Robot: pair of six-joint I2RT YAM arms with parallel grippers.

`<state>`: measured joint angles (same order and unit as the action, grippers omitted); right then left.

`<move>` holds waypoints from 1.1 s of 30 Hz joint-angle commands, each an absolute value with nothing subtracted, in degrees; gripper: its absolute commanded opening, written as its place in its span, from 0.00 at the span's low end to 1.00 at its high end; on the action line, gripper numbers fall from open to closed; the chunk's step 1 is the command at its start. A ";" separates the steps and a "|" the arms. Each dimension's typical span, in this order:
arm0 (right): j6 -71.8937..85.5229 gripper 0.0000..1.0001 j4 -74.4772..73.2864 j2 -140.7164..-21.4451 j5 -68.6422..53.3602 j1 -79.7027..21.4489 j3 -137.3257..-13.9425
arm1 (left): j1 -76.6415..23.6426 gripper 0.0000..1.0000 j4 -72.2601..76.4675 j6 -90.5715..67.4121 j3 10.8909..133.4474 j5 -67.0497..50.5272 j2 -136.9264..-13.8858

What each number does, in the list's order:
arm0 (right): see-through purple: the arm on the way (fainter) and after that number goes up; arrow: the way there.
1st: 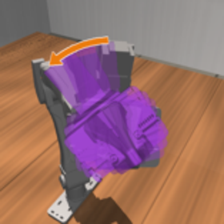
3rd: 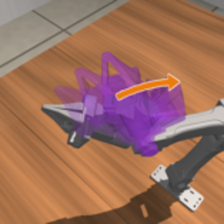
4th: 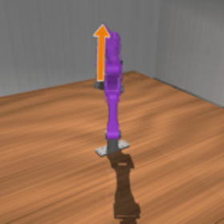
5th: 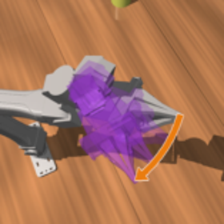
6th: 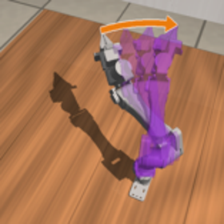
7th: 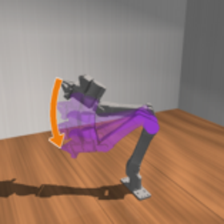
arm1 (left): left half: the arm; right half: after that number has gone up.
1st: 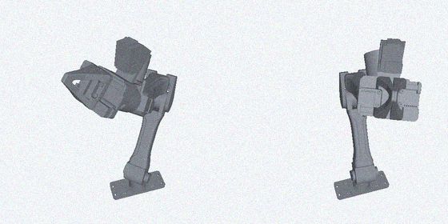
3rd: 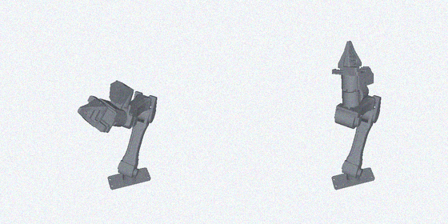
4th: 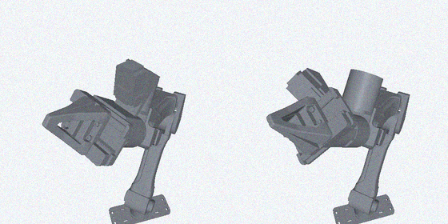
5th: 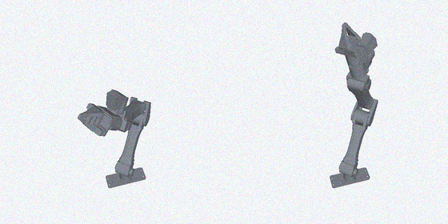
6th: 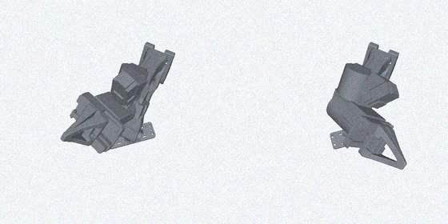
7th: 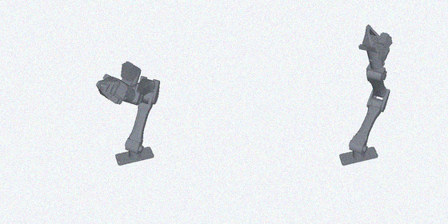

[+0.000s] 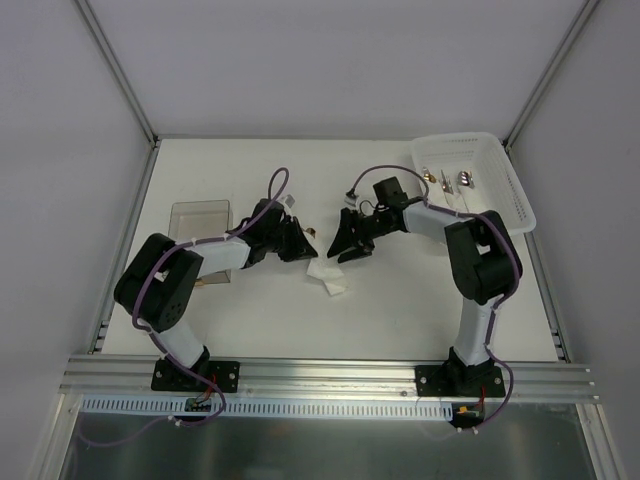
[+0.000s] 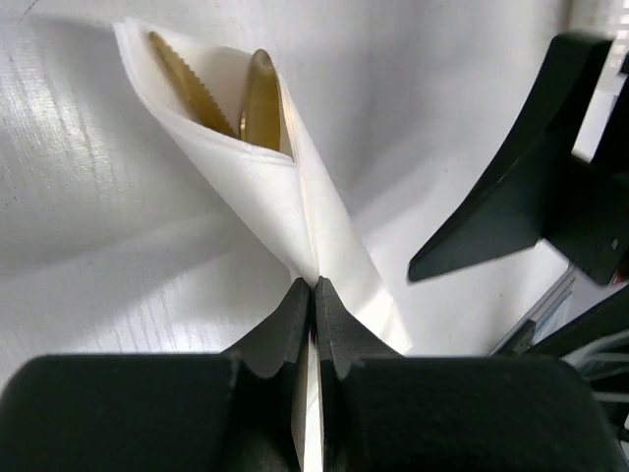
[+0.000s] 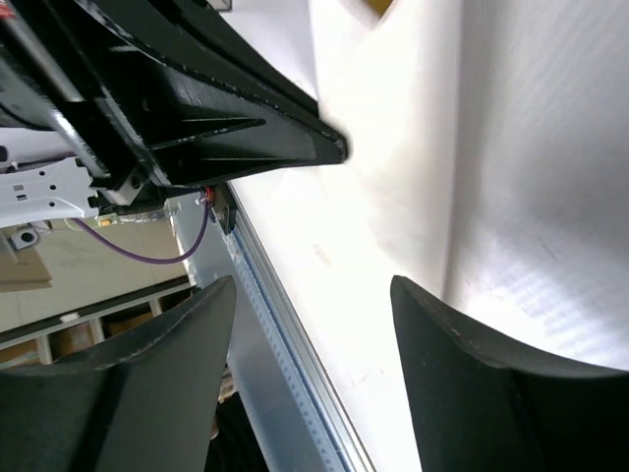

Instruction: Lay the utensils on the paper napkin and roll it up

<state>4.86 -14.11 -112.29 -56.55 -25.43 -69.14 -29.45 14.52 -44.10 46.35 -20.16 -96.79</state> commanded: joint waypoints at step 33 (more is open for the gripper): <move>-14.95 0.86 -18.99 -98.01 -73.12 -19.51 -64.69 | -27.95 0.00 29.00 -44.30 46.50 -48.87 -84.29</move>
<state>-15.14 -20.34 -104.55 -67.35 -19.64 -64.51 -28.75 24.69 -43.29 45.95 -44.62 -87.61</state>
